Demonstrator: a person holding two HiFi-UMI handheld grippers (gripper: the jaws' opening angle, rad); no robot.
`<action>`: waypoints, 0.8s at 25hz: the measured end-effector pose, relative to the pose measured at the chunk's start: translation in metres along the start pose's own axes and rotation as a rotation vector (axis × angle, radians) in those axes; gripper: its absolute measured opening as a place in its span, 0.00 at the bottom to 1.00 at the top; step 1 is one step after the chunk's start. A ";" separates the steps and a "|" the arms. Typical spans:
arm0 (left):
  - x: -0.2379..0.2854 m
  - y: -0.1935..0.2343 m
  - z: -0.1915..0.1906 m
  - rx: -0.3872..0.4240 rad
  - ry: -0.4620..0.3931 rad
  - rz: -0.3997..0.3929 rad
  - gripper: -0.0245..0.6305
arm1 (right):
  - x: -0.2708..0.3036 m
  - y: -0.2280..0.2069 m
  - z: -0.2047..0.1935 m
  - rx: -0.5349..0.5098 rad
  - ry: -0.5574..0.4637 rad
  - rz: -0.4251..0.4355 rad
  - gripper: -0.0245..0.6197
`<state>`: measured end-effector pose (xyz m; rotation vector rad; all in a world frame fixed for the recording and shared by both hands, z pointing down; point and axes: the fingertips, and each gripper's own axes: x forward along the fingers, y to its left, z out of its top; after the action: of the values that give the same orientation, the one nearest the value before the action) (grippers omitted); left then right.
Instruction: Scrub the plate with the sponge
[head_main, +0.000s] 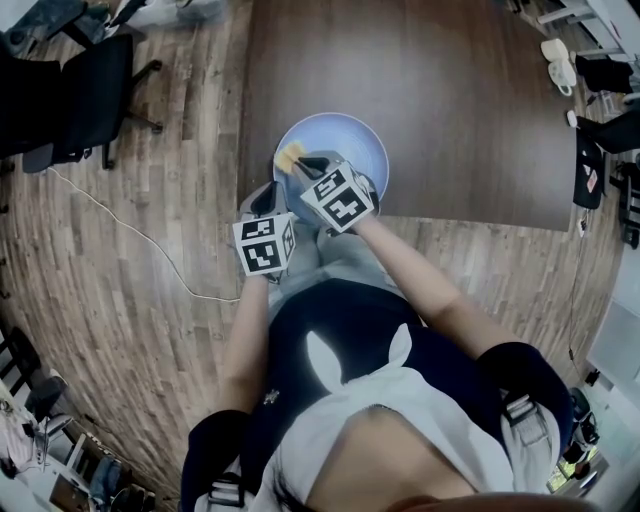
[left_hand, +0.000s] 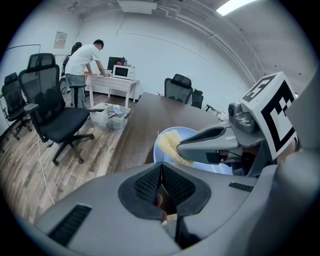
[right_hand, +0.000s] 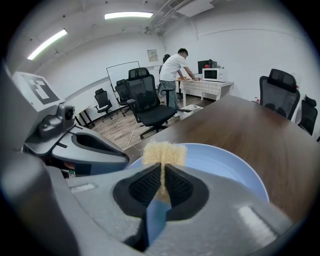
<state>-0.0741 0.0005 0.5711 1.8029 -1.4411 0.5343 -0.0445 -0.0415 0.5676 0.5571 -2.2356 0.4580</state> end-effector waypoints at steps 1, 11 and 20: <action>0.002 0.002 0.001 0.000 0.004 0.002 0.05 | 0.003 0.000 0.000 -0.005 0.009 0.002 0.07; 0.014 0.006 -0.001 0.022 0.040 -0.004 0.05 | 0.022 -0.006 -0.008 -0.035 0.079 0.010 0.07; 0.016 0.006 0.001 0.050 0.053 0.007 0.05 | 0.024 -0.012 -0.008 -0.047 0.103 0.015 0.07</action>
<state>-0.0750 -0.0109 0.5838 1.8098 -1.4100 0.6219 -0.0478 -0.0534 0.5925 0.4823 -2.1475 0.4313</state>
